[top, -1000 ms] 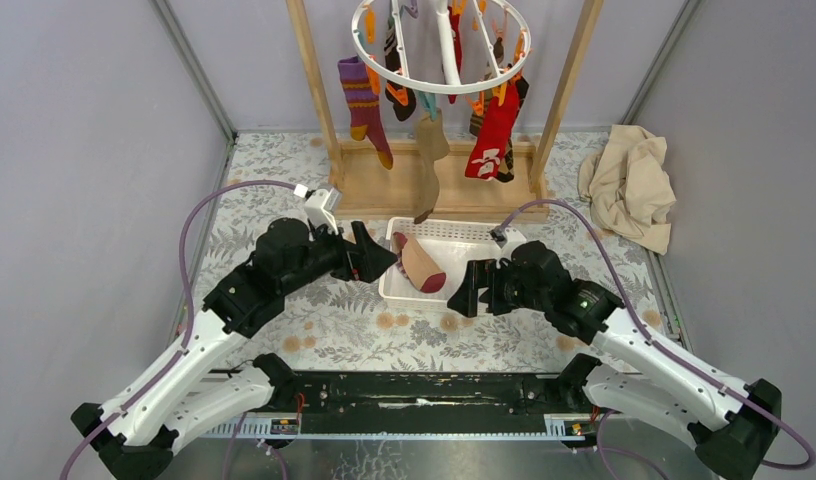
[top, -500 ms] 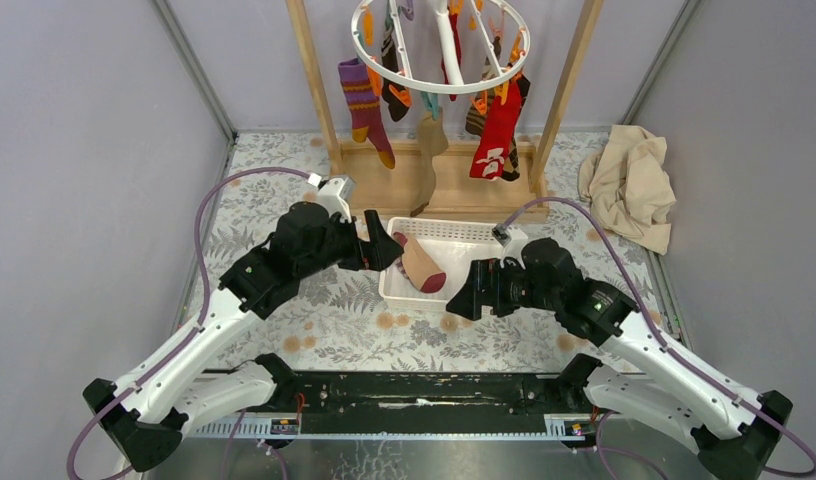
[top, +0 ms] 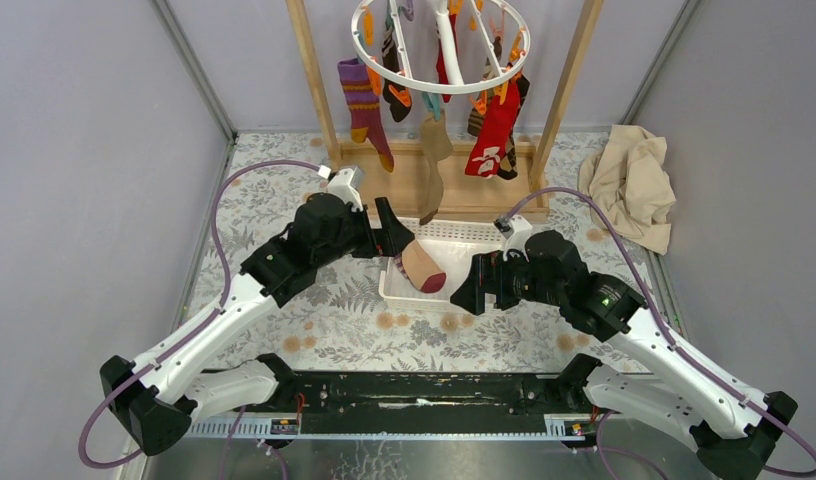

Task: Remove the socks clipped to the hanger
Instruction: Remove the sock from the hanger.

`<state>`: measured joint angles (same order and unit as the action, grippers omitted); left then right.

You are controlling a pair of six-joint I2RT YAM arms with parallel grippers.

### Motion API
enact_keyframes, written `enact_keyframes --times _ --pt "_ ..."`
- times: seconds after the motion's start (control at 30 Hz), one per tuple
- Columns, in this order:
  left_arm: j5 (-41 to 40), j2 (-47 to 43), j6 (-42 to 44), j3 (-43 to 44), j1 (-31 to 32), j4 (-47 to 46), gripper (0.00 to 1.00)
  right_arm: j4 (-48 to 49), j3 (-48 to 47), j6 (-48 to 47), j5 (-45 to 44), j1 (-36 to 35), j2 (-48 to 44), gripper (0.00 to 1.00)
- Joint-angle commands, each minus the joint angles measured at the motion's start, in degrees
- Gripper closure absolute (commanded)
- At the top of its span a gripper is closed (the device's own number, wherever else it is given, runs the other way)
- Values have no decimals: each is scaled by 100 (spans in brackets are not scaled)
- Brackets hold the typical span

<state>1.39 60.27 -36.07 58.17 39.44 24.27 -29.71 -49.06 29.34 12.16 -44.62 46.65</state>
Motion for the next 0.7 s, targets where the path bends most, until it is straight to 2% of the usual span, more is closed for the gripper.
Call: enact_keyframes --times 0.0,0.27,0.43,0.57,0.67 --pt "-114 -49 -280 -174 52 -918 1 -58 -90 -151 -317 -26 -95 0" --pt "-435 151 41 148 57 -1078 1 626 -16 -2 -593 -22 188 0" --pt "-848 433 394 343 -26 -752 1 1274 -75 -55 -1045 -12 926 1" --pt "-572 666 494 89 -451 -960 2 2059 -210 -99 -1125 314 1711 9" --pt "-262 881 614 -42 -731 -1335 2 2634 -376 58 -722 853 2219 16"
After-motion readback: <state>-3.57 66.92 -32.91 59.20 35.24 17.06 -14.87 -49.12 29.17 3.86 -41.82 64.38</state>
